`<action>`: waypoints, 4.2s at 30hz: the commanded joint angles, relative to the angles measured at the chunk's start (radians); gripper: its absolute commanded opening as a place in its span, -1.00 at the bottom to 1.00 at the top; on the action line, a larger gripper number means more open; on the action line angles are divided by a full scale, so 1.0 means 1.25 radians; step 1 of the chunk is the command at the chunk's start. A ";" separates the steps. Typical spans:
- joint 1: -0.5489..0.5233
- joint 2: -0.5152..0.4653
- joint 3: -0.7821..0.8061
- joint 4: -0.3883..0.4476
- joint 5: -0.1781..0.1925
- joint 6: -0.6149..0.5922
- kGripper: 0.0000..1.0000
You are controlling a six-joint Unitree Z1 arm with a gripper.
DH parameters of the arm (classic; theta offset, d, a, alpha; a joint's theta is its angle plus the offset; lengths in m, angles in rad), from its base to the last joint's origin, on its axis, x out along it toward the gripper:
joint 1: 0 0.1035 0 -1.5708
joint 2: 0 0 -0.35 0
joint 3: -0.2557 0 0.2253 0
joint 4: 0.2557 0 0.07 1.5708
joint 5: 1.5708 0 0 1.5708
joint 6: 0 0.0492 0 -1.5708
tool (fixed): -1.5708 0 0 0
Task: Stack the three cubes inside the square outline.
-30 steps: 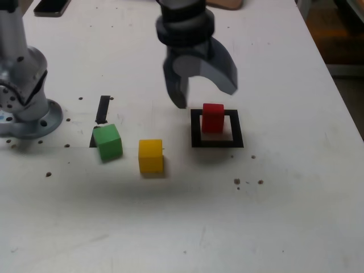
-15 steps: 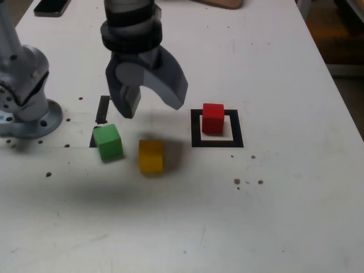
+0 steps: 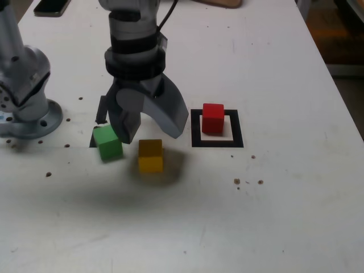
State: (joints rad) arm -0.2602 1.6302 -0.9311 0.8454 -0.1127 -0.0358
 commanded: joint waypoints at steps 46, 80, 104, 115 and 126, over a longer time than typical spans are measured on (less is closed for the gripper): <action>-0.002 0.062 0.027 -0.041 -0.027 -0.010 -0.80; 0.147 0.189 -0.456 0.297 0.060 0.032 -0.80; 0.221 0.248 -0.418 0.208 0.042 0.087 -0.77; 0.225 0.248 -0.385 0.152 0.044 0.093 -0.65; 0.239 0.241 -0.364 0.140 0.047 0.096 -0.49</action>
State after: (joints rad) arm 0.0345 1.9342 -1.3910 1.0183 -0.0552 0.0818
